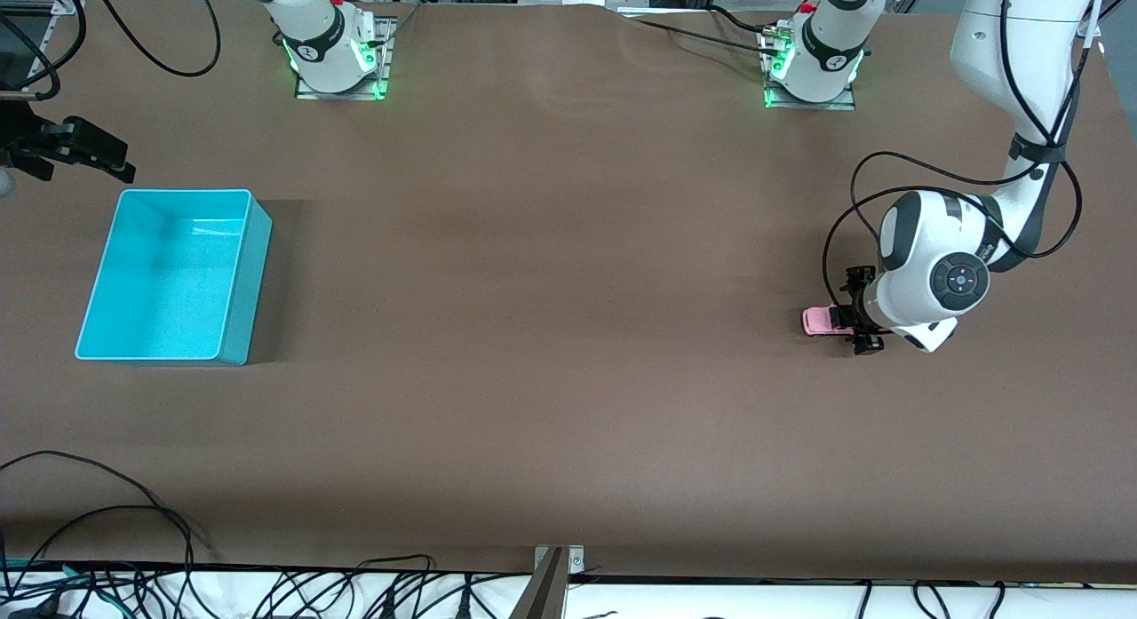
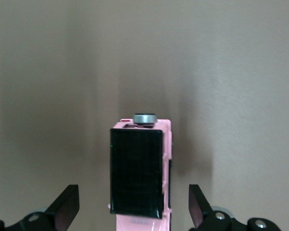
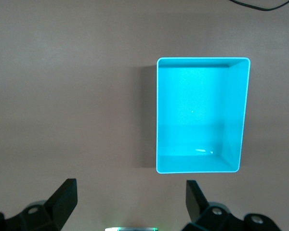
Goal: Wind and store pink jeep toy
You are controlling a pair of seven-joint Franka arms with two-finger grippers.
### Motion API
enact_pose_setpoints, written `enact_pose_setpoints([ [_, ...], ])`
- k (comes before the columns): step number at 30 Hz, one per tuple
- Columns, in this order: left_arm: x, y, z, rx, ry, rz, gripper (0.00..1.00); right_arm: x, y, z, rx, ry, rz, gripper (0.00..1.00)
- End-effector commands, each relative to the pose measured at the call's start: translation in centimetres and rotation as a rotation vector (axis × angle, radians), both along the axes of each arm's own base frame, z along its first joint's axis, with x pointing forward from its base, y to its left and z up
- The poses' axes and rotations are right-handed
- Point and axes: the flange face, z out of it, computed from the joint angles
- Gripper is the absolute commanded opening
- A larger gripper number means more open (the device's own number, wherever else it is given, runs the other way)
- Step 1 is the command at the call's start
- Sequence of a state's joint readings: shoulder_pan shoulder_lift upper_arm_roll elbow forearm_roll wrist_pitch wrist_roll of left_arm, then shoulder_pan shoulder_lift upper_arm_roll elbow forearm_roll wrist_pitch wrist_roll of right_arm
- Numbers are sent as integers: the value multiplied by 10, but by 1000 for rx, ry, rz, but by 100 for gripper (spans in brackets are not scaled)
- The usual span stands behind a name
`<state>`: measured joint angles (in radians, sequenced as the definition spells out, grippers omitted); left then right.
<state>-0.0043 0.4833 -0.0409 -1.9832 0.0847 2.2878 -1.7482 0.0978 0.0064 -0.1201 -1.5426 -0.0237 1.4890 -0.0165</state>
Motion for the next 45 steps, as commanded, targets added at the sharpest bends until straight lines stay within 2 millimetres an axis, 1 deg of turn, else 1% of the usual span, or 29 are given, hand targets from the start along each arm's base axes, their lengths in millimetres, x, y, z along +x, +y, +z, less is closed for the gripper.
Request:
enact_pose_setpoints([
  [1, -15, 0, 3, 41, -34, 59, 88, -3, 0, 9, 10, 0, -5, 100],
  [2, -14, 0, 4, 42, -44, 77, 80, -3, 0, 9, 10, 0, -7, 100],
  [4, -11, 5, 6, 46, -58, 116, 58, -3, 1, 9, 10, 0, -4, 100],
  [6, -9, 10, 8, 46, -63, 129, 42, -3, 1, 9, 10, 0, -5, 100],
  [8, -9, 11, 8, 46, -64, 130, 24, -3, 1, 9, 10, 0, -4, 100],
  [10, -9, 10, 8, 46, -64, 129, 10, -3, 1, 9, 10, 0, -4, 100],
  [12, -5, 10, 12, 45, -73, 125, 0, -3, 0, 9, 10, 0, -5, 100],
  [16, 5, 8, 24, 44, -95, 115, 0, -3, 0, 9, 10, 0, -7, 100],
  [19, 10, -5, 36, 43, -117, 89, 0, -3, 0, 9, 10, 0, -7, 100],
  [20, 16, -25, 55, 51, -141, 53, 0, -3, 0, 9, 10, 0, -5, 100],
  [25, 15, -51, 63, 54, -130, 23, 0, -3, 0, 9, 10, 0, -5, 100],
  [27, 11, -66, 65, 55, -126, 16, 0, -3, 0, 9, 10, 0, -5, 100],
  [28, 9, -74, 64, 57, -122, 19, 0, -3, 0, 9, 10, 0, -5, 100],
  [32, -4, -118, 58, 62, -116, 9, 0, -3, 0, 9, 10, 0, -5, 100],
  [34, -11, -139, 55, 62, -112, -17, 0, -3, -1, 9, 10, 0, -7, 100],
  [37, -23, -166, 47, 60, -103, -58, 0, -3, -1, 9, 10, 0, -7, 100],
  [41, -32, -191, 40, 60, -103, -38, 0, -3, -1, 9, 10, 0, -7, 100],
  [45, -42, -214, 19, 67, -100, -7, 0, -3, -1, 9, 10, 0, -7, 100],
])
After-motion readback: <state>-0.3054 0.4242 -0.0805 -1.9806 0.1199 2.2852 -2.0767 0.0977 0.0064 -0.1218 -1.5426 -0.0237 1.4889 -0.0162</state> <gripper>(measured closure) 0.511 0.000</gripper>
